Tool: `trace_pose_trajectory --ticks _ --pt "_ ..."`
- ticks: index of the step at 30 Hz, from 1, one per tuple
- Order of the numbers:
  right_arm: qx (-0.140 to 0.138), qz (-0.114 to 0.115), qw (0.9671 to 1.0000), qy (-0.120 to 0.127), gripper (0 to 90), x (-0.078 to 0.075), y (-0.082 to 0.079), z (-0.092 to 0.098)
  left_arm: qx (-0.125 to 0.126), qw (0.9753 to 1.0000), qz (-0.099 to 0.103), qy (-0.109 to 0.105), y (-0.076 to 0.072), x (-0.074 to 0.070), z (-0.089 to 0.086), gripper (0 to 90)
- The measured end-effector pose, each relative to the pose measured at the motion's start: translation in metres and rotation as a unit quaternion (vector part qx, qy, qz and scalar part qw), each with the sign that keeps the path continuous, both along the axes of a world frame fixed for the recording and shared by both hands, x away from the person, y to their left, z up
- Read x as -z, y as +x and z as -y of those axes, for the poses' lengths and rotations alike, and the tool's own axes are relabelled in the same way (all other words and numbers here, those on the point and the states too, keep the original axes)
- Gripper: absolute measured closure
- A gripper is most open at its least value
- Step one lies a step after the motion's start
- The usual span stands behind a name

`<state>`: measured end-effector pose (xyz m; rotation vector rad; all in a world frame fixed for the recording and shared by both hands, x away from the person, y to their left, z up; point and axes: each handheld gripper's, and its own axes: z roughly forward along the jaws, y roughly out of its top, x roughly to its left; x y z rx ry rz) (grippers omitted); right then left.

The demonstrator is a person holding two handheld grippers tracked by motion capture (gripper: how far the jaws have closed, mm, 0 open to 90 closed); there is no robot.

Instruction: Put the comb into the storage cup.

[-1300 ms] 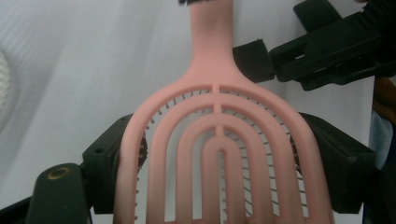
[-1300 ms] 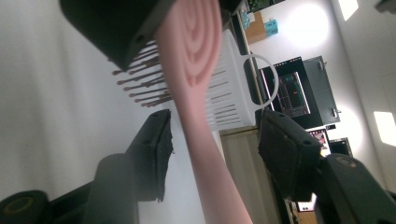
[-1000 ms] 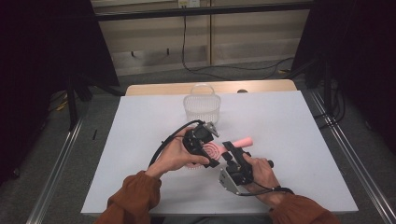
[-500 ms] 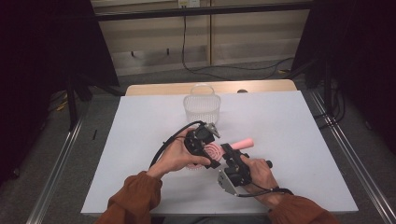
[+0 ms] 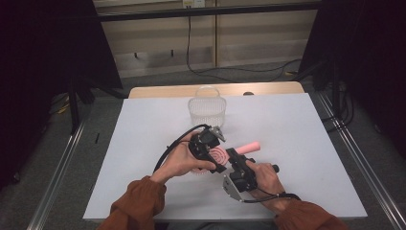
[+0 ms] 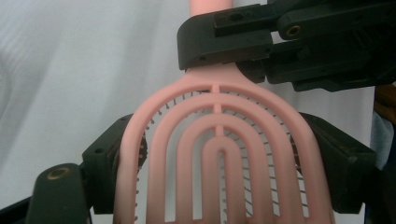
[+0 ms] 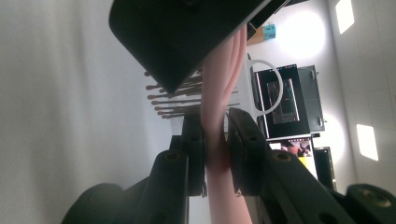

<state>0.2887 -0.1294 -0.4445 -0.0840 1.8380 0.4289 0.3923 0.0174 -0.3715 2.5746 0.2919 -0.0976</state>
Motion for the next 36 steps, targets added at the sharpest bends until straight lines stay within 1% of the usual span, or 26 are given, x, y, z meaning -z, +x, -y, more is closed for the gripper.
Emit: trace_pose_trajectory --ticks 3,4,5,6,8,11,13,14,16,18,19,20,21,22,23,24,25,26,27,30,31,33,34,35,36 --pt "-0.001 0.003 1.0 -0.005 78.9 0.001 -0.001 0.0 0.002 1.0 0.002 0.005 -0.001 0.0 0.0 19.6" --pt "-0.002 0.003 1.0 -0.006 79.0 0.002 -0.001 0.0 0.001 1.0 0.002 0.004 -0.001 0.001 0.001 19.6" --pt "-0.003 0.01 0.9999 -0.006 79.0 0.003 -0.001 0.0 0.0 1.0 0.003 0.002 -0.001 0.001 0.001 19.6" --pt "-0.003 0.01 0.9999 -0.006 79.0 0.003 -0.001 0.0 0.0 1.0 0.007 0.0 -0.002 0.001 0.001 19.6" --pt "0.002 0.008 1.0 -0.004 79.2 0.002 -0.001 0.0 -0.004 1.0 0.007 -0.004 -0.002 0.0 0.0 19.4" --pt "0.0 0.012 0.9999 -0.008 79.8 0.002 0.0 0.001 -0.007 0.9999 0.006 -0.01 -0.002 0.0 0.0 18.9" --pt "-0.002 0.016 0.9998 -0.01 80.1 0.002 0.0 0.001 -0.006 0.9999 0.008 -0.01 -0.002 0.0 0.0 18.7" --pt "-0.001 0.013 0.9998 -0.013 80.5 0.003 -0.001 0.001 -0.008 0.9998 0.011 -0.014 -0.002 0.0 -0.001 18.6" --pt "0.001 0.012 0.9999 -0.005 80.9 0.002 0.0 0.001 -0.008 0.9998 0.017 -0.011 -0.001 0.0 -0.001 18.1" --pt "0.002 0.013 0.9999 -0.005 81.2 0.002 0.0 0.001 -0.007 0.9995 0.028 -0.011 -0.001 0.001 -0.001 16.1" --pt "0.006 0.01 0.9999 0.002 81.4 0.0 0.001 0.003 -0.009 0.9994 0.033 -0.007 -0.001 0.001 -0.001 14.9" --pt "0.006 0.01 0.9999 -0.002 81.5 0.0 0.002 0.003 -0.009 0.9994 0.032 -0.008 -0.001 0.002 -0.001 13.3" --pt "0.009 0.005 0.9999 0.001 81.5 0.0 0.002 0.004 -0.013 0.9993 0.034 -0.01 0.0 0.001 -0.003 13.0" --pt "0.009 0.006 0.9999 0.001 81.5 0.0 0.002 0.005 -0.011 0.999 0.041 -0.011 0.001 0.001 -0.003 11.7" --pt "0.012 0.004 0.9999 0.001 81.5 0.0 0.002 0.005 -0.011 0.999 0.041 -0.011 0.001 0.001 -0.003 9.4" --pt "0.012 0.004 0.9999 0.003 81.5 0.0 0.003 0.006 -0.015 0.999 0.042 -0.011 0.0 0.0 -0.004 9.0" --pt "0.013 0.005 0.9999 0.002 81.5 0.0 0.003 0.006 -0.022 0.9986 0.043 -0.018 0.0 0.0 -0.006 8.5" --pt "0.016 0.003 0.9999 0.002 81.6 -0.001 0.003 0.007 -0.022 0.9986 0.043 -0.018 0.0 0.0 -0.006 7.9" --pt "0.016 0.005 0.9998 0.007 81.6 -0.002 0.002 0.007 -0.016 0.9987 0.044 -0.018 0.001 -0.001 -0.007 7.9" --pt "0.018 0.009 0.9998 0.007 81.6 -0.003 0.003 0.008 -0.024 0.998 0.053 -0.027 0.001 -0.002 -0.01 5.7" --pt "0.021 0.006 0.9997 0.009 81.6 -0.002 0.003 0.009 -0.024 0.998 0.053 -0.027 0.001 -0.002 -0.01 5.5" --pt "0.02 0.005 0.9997 0.008 81.6 -0.003 0.003 0.009 -0.016 0.998 0.054 -0.028 0.0 -0.002 -0.012 5.5" --pt "0.024 0.007 0.9996 0.012 81.6 -0.004 0.003 0.01 -0.016 0.9977 0.056 -0.036 0.0 -0.003 -0.014 5.5" --pt "0.024 0.008 0.9996 0.014 81.6 -0.004 0.004 0.011 -0.016 0.9977 0.056 -0.036 0.0 -0.003 -0.014 5.5" --pt "0.025 0.011 0.9995 0.015 81.6 -0.005 0.004 0.011 -0.02 0.9972 0.056 -0.045 0.0 -0.004 -0.016 5.5"
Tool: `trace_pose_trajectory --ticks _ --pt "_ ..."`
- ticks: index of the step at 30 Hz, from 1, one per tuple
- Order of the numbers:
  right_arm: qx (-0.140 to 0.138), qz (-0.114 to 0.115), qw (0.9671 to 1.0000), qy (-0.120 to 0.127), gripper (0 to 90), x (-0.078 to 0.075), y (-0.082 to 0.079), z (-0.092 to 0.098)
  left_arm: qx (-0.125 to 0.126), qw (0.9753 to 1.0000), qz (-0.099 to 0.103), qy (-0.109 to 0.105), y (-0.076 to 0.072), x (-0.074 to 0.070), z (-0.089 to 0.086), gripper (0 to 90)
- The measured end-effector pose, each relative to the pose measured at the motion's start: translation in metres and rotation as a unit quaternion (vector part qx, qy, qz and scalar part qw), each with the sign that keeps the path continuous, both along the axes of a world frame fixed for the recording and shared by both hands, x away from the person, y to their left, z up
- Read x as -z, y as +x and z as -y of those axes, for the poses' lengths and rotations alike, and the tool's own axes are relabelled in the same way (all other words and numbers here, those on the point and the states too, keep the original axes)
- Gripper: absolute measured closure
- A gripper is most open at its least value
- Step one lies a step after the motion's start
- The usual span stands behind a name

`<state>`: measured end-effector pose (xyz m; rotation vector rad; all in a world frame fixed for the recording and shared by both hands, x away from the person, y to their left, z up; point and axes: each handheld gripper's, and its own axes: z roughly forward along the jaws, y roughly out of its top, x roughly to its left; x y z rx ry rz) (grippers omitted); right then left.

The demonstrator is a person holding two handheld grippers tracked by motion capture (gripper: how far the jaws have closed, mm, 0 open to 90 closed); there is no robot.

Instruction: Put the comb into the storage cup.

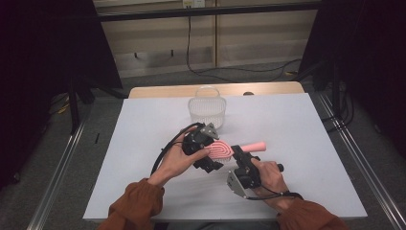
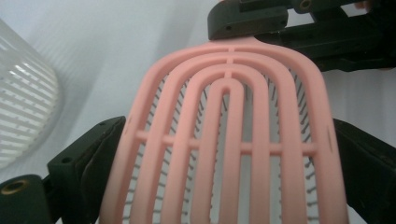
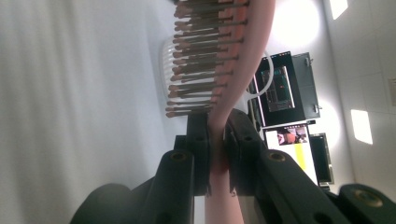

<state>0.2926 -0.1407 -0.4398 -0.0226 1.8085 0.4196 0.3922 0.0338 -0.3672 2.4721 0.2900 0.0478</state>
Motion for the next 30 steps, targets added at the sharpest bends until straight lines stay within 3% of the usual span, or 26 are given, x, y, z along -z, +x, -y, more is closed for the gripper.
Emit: trace_pose_trajectory --ticks 7,16,22,23,24,26,30 --pt "0.011 -0.006 0.9999 0.008 81.6 -0.002 0.002 0.004 -0.001 0.9995 0.018 -0.027 -0.002 -0.002 -0.013 5.3" --pt "0.02 -0.016 0.9993 0.028 81.6 -0.007 0.004 0.009 -0.018 0.9956 0.043 -0.081 -0.003 -0.001 -0.031 4.5" --pt "0.025 -0.009 0.9987 0.044 81.6 -0.011 0.002 0.015 -0.032 0.994 0.066 -0.081 -0.009 0.0 -0.037 3.9" --pt "0.028 -0.01 0.9986 0.043 81.6 -0.011 0.001 0.016 -0.036 0.9925 0.067 -0.095 -0.011 0.001 -0.041 3.9" --pt "0.031 -0.013 0.9984 0.046 81.6 -0.011 0.001 0.017 -0.036 0.9925 0.067 -0.095 -0.011 0.001 -0.041 3.9" --pt "0.03 -0.012 0.9985 0.044 81.5 -0.01 0.001 0.018 -0.044 0.99 0.076 -0.11 -0.011 0.002 -0.047 3.9" --pt "0.038 -0.026 0.9968 0.065 81.6 -0.011 0.002 0.023 -0.066 0.9854 0.082 -0.134 -0.011 0.005 -0.056 2.8"
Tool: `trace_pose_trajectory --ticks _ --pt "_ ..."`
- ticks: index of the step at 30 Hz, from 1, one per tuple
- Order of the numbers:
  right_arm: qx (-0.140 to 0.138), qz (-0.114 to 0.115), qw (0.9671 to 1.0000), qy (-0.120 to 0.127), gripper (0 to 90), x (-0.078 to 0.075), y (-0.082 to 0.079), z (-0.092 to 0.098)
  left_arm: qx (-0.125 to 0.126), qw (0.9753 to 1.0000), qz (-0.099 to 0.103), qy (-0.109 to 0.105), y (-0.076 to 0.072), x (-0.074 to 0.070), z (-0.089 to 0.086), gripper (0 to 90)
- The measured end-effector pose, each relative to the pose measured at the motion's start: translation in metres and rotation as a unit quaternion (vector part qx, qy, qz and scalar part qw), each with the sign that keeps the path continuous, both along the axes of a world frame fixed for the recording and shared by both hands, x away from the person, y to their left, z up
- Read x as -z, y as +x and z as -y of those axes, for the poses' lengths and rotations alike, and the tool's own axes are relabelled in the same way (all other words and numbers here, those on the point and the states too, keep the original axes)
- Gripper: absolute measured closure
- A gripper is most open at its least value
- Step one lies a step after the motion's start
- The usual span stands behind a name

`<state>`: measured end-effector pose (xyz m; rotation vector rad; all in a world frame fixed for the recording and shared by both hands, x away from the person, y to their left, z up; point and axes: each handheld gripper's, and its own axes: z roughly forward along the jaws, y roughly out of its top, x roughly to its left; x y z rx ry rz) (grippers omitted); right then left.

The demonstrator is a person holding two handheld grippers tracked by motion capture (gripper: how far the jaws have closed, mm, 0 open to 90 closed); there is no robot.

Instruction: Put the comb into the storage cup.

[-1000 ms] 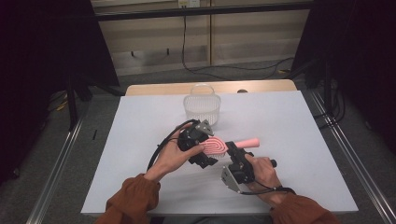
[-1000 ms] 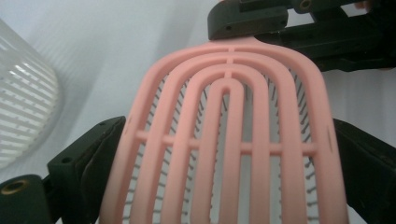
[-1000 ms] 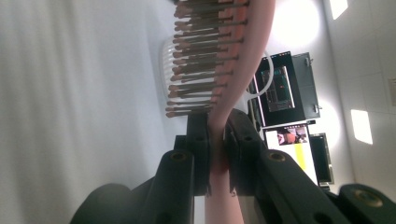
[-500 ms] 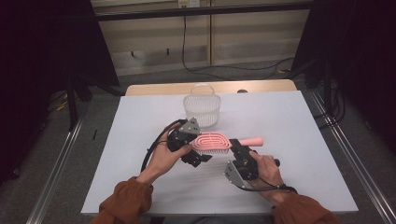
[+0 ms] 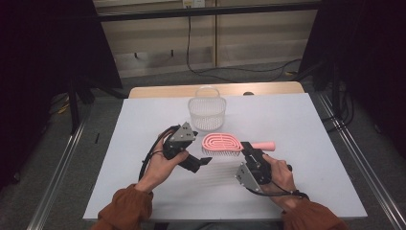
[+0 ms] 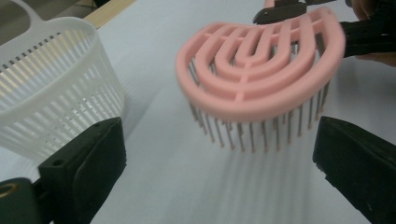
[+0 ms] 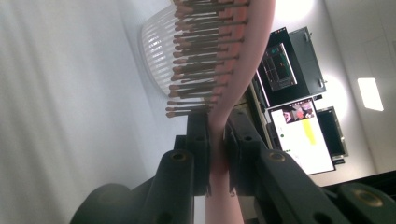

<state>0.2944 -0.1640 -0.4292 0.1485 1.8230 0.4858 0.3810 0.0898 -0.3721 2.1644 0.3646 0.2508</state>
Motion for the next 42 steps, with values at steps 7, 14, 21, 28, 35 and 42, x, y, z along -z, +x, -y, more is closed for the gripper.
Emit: trace_pose_trajectory --ticks 7,14,21,28,35,42 --pt "0.006 -0.019 0.9989 0.042 81.6 -0.005 0.002 0.006 -0.026 0.9988 0.012 -0.039 -0.004 0.01 -0.009 2.5" --pt "0.005 -0.029 0.997 0.072 81.6 -0.006 0.003 0.008 -0.033 0.9962 0.003 -0.08 -0.001 0.02 -0.019 2.5" --pt "-0.002 -0.054 0.9907 0.125 81.6 -0.01 0.003 0.01 -0.043 0.9931 0.023 -0.106 0.0 0.023 -0.022 2.5" --pt "0.002 -0.084 0.9791 0.185 81.6 -0.015 0.006 0.016 -0.052 0.9916 0.016 -0.118 0.0 0.024 -0.023 3.0" --pt "-0.005 -0.112 0.9639 0.241 81.6 -0.018 0.008 0.022 -0.052 0.9904 0.031 -0.125 -0.007 0.02 -0.02 3.5" --pt "-0.024 -0.156 0.9351 0.318 81.6 -0.02 0.011 0.029 -0.051 0.9887 0.021 -0.14 -0.003 0.021 -0.023 4.1"
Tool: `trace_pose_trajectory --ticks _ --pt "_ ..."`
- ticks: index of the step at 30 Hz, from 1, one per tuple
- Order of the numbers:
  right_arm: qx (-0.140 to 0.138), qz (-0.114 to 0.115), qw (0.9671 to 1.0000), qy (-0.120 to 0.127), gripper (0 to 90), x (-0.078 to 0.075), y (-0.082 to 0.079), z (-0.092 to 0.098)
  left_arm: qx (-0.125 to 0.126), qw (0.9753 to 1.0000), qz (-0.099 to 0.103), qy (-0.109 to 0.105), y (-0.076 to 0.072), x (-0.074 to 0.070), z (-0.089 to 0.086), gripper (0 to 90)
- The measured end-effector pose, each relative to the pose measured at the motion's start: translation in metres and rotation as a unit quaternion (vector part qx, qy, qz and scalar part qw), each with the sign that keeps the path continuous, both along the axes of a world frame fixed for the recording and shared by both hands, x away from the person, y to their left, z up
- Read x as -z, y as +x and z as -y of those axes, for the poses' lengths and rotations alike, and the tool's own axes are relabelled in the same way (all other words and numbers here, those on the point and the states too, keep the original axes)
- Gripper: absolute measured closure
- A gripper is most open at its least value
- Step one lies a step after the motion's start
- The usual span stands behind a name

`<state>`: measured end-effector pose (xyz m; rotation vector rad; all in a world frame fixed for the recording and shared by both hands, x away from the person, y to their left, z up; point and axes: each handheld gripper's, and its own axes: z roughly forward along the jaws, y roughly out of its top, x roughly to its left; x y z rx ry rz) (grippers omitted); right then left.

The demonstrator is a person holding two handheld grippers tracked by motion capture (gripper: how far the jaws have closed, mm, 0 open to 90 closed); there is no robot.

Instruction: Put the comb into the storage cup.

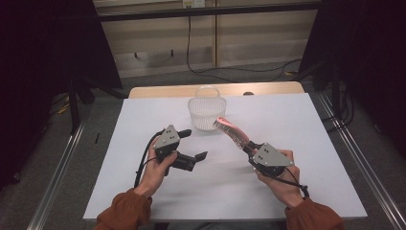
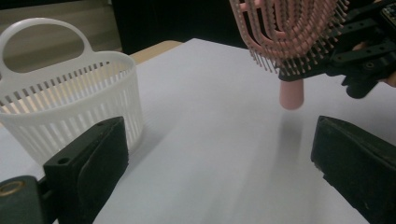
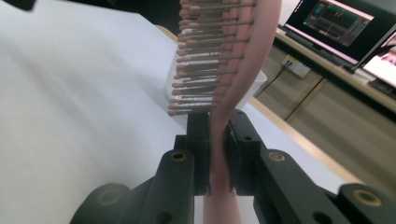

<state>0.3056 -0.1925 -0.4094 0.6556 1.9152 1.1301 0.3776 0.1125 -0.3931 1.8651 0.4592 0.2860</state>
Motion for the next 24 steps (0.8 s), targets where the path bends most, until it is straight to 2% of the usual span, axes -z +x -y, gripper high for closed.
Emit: trace_pose_trajectory --ticks 1,3,5,6,7,9,10,11,14,17,20,24 --pt "-0.002 -0.012 0.9998 0.019 81.6 0.0 0.001 0.001 -0.001 1.0 0.003 0.001 0.0 0.0 0.0 4.1" --pt "-0.002 -0.018 0.9995 0.025 81.6 0.0 0.001 0.002 0.0 1.0 0.006 -0.004 0.0 0.0 -0.001 4.1" --pt "-0.002 -0.032 0.9985 0.045 81.6 -0.001 0.001 0.004 0.008 0.9999 0.0 -0.012 0.0 -0.001 -0.002 4.1" --pt "-0.003 -0.034 0.9983 0.048 81.6 -0.001 0.001 0.004 0.007 0.9999 0.005 -0.014 0.0 -0.002 -0.001 4.2" --pt "-0.006 -0.04 0.9972 0.062 81.7 -0.002 0.001 0.006 -0.001 0.9998 0.013 -0.014 -0.001 -0.002 -0.001 4.2" --pt "-0.008 -0.042 0.9968 0.068 81.6 -0.002 0.001 0.007 -0.001 0.9997 0.018 -0.014 -0.001 -0.002 -0.001 4.2" --pt "-0.014 -0.051 0.9945 0.091 81.6 -0.002 0.002 0.01 0.0 0.9997 0.02 -0.016 -0.001 -0.002 0.0 4.5" --pt "-0.014 -0.051 0.9945 0.091 81.6 -0.002 0.002 0.01 0.0 0.9997 0.02 -0.016 -0.001 -0.002 0.0 4.5" --pt "-0.027 -0.062 0.9906 0.119 81.6 -0.001 0.004 0.015 0.003 0.9997 0.017 -0.02 -0.001 -0.003 0.0 4.5" --pt "-0.034 -0.063 0.9897 0.124 81.7 0.0 0.004 0.015 -0.003 0.9995 0.011 -0.029 -0.003 -0.005 -0.001 3.7" --pt "-0.047 -0.068 0.9867 0.14 81.7 0.0 0.004 0.016 -0.001 0.9987 0.003 -0.05 -0.003 -0.007 -0.003 2.9" --pt "-0.064 -0.075 0.9823 0.159 81.6 0.0 0.004 0.017 0.015 0.9975 0.019 -0.067 -0.005 -0.01 -0.003 2.9"
